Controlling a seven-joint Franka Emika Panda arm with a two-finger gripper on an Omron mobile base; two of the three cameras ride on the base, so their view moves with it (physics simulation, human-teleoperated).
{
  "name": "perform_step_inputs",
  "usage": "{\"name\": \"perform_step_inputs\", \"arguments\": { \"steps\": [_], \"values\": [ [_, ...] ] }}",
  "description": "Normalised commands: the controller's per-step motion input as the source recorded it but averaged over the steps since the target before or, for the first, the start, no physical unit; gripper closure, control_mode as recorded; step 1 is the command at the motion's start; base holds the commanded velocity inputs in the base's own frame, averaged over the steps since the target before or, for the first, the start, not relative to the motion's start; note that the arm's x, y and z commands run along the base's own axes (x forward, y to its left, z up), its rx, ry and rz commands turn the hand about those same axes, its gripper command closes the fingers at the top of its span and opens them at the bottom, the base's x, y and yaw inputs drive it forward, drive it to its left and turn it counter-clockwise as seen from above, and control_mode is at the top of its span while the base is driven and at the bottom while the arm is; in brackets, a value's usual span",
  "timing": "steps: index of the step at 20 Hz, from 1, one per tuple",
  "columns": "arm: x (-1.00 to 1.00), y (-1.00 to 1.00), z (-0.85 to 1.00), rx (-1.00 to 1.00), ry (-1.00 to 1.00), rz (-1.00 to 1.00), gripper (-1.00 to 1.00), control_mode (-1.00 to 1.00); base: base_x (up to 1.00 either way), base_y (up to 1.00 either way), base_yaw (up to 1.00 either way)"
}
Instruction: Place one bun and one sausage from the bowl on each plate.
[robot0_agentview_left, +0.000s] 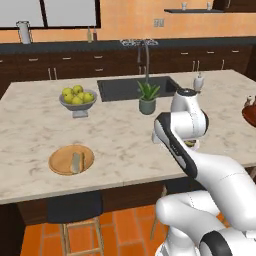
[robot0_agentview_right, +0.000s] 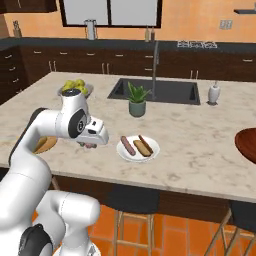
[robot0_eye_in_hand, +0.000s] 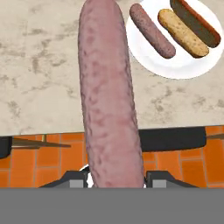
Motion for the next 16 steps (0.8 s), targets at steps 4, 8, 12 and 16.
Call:
{"name": "perform_step_inputs", "arguments": {
  "steps": [4,8,12,16],
  "values": [
    [0.0,0.0,0.0,0.0,0.0,0.0,1.0,1.0,0.26,1.0,0.0],
    [0.0,0.0,0.0,0.0,0.0,0.0,1.0,1.0,0.3,1.0,0.0],
    [0.0,0.0,0.0,0.0,0.0,0.0,1.0,1.0,0.33,1.0,0.0],
    [0.0,0.0,0.0,0.0,0.0,0.0,1.0,1.0,0.37,0.6,0.0]
  ]
}}
